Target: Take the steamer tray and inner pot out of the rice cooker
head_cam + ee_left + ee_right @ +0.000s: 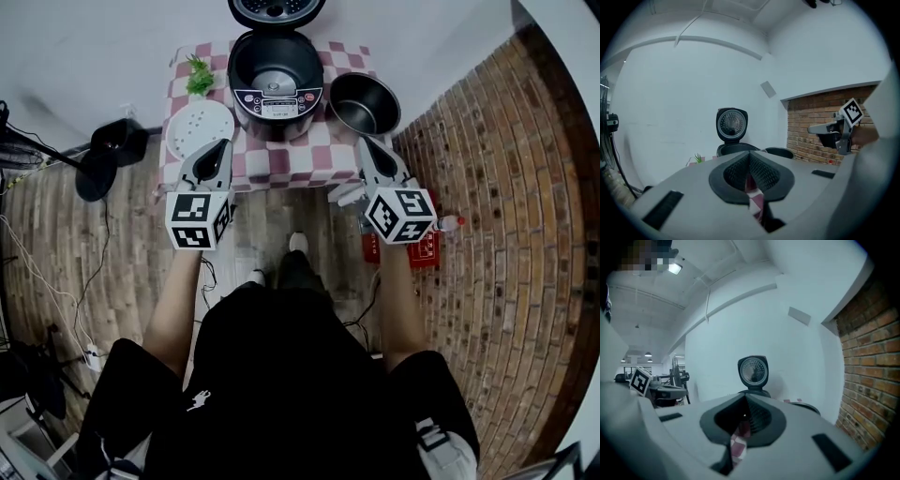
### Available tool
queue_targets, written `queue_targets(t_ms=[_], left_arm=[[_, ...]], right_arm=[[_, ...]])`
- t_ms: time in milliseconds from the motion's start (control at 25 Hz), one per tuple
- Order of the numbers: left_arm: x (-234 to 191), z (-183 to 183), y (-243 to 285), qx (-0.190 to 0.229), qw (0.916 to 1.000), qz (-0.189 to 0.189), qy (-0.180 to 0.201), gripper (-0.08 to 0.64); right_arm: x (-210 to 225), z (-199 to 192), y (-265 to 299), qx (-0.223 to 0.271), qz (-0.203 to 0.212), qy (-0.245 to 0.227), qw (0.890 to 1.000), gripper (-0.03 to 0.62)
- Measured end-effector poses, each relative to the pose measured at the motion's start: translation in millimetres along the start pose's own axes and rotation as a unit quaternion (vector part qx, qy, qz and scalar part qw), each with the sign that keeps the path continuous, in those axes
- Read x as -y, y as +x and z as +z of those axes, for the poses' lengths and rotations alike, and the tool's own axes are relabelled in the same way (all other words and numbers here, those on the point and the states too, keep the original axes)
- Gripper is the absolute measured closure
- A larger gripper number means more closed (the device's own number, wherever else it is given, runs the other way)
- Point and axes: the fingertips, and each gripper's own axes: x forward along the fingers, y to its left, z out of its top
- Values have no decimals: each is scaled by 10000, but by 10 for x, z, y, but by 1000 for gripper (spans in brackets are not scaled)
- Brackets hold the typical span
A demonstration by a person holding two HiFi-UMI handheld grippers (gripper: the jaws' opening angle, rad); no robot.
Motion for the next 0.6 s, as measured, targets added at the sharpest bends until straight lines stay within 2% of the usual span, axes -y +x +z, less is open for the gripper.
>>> queue_targets(t_ms=[320,600], left_arm=[[2,144,-478,262,9995,-187,-70,557],[-130,255,-673,438,9990,-111,-56,558]], right_arm=[[-481,129,-440,141,-283,-24,9995,591],[-710,114,-496,108,-131,-77,9998,591]])
